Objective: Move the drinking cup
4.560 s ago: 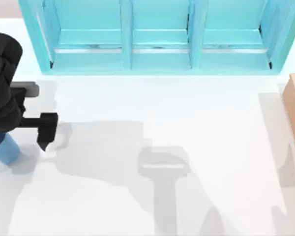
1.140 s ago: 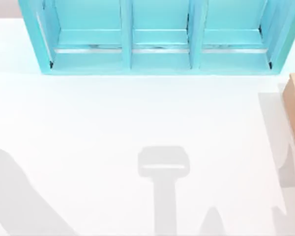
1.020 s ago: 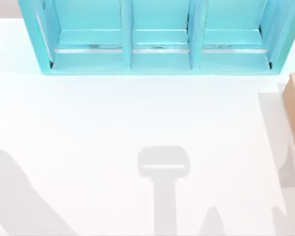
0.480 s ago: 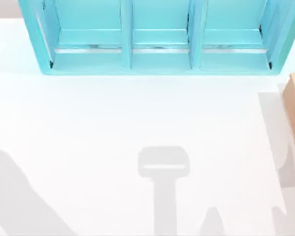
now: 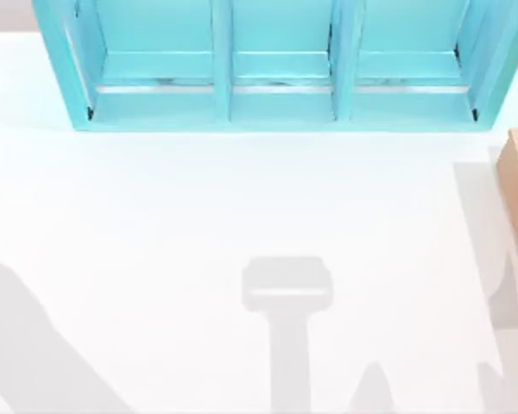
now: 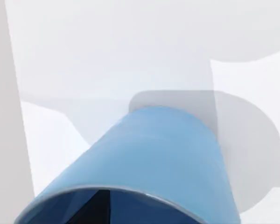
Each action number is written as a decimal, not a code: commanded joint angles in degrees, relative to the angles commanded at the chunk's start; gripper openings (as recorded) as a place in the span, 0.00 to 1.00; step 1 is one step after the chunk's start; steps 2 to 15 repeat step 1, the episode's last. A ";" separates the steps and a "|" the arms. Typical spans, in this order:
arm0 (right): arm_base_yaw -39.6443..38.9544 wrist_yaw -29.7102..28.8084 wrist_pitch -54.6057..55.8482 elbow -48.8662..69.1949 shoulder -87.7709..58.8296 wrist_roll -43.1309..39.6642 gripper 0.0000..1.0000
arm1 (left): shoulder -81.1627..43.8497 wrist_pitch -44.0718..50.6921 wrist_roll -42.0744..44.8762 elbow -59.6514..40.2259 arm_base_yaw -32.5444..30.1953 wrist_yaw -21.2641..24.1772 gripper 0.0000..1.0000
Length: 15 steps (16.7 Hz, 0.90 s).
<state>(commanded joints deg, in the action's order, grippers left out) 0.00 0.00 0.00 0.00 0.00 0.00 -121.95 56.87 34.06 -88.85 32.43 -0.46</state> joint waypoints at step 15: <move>0.00 0.00 0.00 0.00 0.00 0.00 1.00 | 0.00 0.00 0.00 0.00 0.00 0.00 1.00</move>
